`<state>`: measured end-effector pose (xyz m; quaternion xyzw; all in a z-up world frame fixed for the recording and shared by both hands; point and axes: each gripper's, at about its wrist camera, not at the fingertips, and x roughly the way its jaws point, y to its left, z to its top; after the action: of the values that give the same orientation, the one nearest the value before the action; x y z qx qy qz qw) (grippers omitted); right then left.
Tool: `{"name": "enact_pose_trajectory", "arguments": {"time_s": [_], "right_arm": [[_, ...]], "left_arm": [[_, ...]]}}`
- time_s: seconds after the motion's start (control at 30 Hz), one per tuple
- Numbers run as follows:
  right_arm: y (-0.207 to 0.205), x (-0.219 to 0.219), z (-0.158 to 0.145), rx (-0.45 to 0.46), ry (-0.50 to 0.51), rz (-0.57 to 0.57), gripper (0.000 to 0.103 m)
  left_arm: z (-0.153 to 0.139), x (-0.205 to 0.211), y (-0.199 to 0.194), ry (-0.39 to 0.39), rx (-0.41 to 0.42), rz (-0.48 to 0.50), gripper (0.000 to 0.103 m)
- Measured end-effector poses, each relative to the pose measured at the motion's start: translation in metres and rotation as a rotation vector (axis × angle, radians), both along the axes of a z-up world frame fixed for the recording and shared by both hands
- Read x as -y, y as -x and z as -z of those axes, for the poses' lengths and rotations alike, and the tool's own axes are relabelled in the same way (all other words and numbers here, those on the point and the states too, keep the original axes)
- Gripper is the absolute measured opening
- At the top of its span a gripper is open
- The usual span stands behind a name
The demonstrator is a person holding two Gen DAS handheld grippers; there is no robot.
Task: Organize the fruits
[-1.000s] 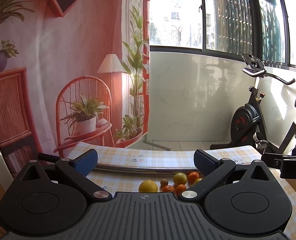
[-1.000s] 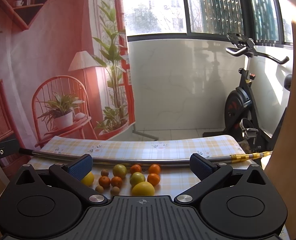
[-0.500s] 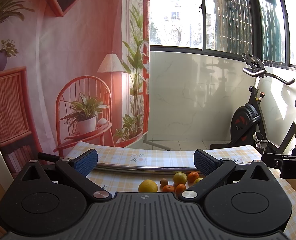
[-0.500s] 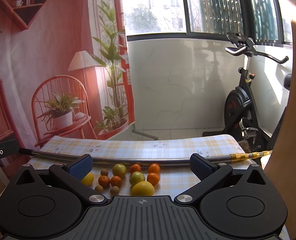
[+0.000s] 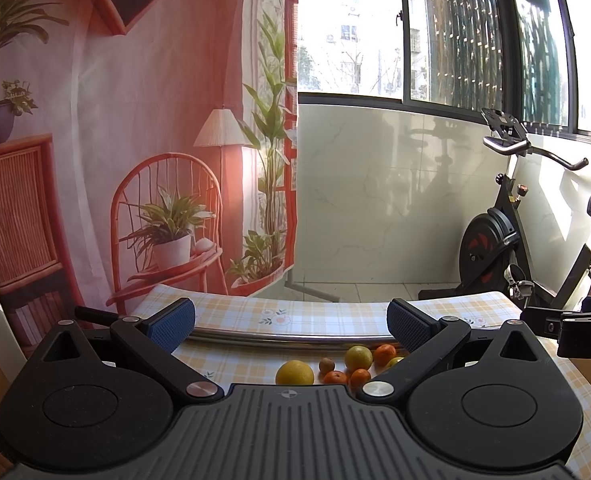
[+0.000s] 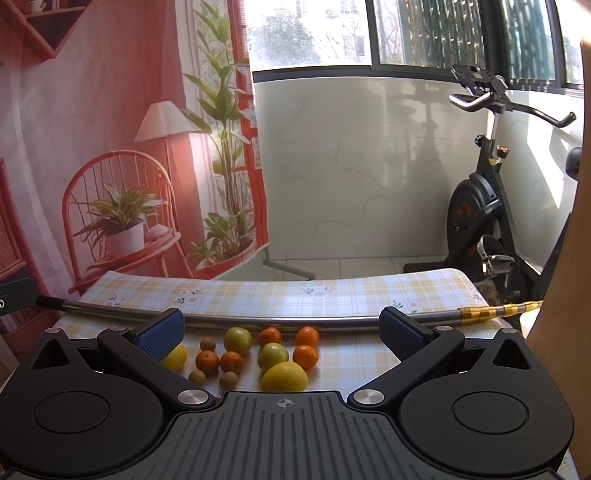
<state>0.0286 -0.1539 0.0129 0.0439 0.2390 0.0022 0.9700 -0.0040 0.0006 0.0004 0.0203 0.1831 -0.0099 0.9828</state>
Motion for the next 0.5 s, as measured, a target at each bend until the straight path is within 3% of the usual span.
{"name": "enact_pose_trajectory", "arguments": {"time_s": [0.27,0.5], "right_arm": [[0.0,0.0,0.0,-0.001,0.0,0.0,0.103],[-0.005,0.007,0.01,-0.045,0.009,0.007,0.103]], "left_arm": [[0.002,0.001,-0.002,-0.003,-0.014,0.005,0.103],[0.013,0.001,-0.014,-0.006,-0.077,0.002,0.103]]}}
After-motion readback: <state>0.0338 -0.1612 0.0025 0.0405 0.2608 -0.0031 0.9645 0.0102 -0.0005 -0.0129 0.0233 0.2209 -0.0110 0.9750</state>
